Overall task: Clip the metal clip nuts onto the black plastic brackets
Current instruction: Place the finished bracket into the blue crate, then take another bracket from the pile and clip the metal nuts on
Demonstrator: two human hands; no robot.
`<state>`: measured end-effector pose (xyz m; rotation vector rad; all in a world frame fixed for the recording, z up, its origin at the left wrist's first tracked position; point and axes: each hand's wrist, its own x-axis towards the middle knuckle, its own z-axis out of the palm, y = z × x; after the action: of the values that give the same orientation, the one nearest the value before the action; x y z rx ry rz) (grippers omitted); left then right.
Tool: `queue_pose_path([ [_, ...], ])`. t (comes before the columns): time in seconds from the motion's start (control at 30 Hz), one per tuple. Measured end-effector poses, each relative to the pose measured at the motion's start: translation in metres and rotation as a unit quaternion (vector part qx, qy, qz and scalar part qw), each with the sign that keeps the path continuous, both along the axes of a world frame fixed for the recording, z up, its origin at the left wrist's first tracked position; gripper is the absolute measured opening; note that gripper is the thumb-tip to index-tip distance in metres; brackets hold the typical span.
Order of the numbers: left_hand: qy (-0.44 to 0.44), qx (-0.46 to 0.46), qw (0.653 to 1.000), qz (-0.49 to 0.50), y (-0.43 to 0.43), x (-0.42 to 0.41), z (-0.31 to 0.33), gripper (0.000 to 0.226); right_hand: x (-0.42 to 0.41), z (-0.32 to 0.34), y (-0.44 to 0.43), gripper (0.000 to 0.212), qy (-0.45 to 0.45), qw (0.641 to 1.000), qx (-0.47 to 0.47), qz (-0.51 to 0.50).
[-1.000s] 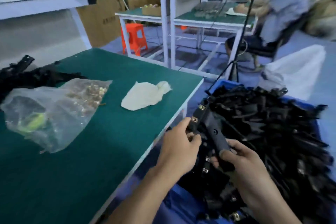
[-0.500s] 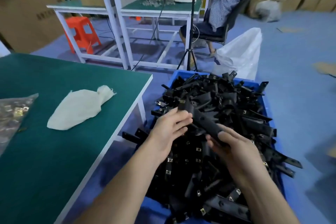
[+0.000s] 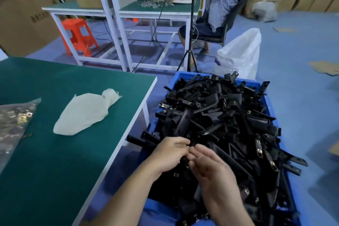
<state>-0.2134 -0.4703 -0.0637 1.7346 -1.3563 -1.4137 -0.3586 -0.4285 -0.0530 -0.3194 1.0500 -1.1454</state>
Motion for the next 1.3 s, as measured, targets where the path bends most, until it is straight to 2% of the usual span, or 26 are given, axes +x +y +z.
queue_pose_path([
  [0.2, -0.034, -0.049, 0.998, 0.025, 0.046, 0.039, -0.002, 0.033, 0.043, 0.006, 0.018, 0.03, 0.049, 0.997, -0.017, 0.064],
  [0.4, 0.03, -0.148, 0.984, 0.095, 0.092, 0.085, 0.038, 0.061, 0.109, 0.036, 0.037, 0.034, 0.027, 0.984, -0.111, 0.137],
  [0.57, 0.06, -0.236, 0.944, 0.22, 0.128, 0.129, 0.078, 0.066, 0.171, 0.071, 0.061, 0.037, 0.021, 0.952, -0.202, 0.231],
  [0.77, 0.008, -0.293, 0.881, 0.371, 0.206, 0.196, 0.117, 0.061, 0.258, 0.099, 0.104, 0.031, 0.017, 0.887, -0.27, 0.373],
  [0.93, -0.051, -0.292, 0.816, 0.496, 0.271, 0.253, 0.116, 0.069, 0.34, 0.093, 0.149, 0.032, 0.033, 0.827, -0.292, 0.48],
  [1.03, -0.081, -0.29, 0.765, 0.569, 0.306, 0.283, 0.099, 0.068, 0.382, 0.081, 0.174, 0.033, 0.054, 0.789, -0.303, 0.532],
  [1.17, -0.11, -0.264, 0.685, 0.67, 0.355, 0.325, 0.079, 0.04, 0.431, 0.067, 0.201, 0.031, 0.103, 0.748, -0.33, 0.567],
  [1.23, -0.196, -0.234, 0.624, 0.72, 0.382, 0.343, 0.07, 0.029, 0.452, 0.062, 0.211, 0.031, 0.151, 0.716, -0.375, 0.569],
  [1.27, -0.288, -0.183, 0.597, 0.726, 0.396, 0.35, 0.066, 0.03, 0.463, 0.06, 0.216, 0.032, 0.173, 0.699, -0.397, 0.569],
  [1.3, -0.377, -0.11, 0.585, 0.709, 0.407, 0.357, 0.061, 0.039, 0.473, 0.058, 0.219, 0.033, 0.191, 0.687, -0.416, 0.565],
])
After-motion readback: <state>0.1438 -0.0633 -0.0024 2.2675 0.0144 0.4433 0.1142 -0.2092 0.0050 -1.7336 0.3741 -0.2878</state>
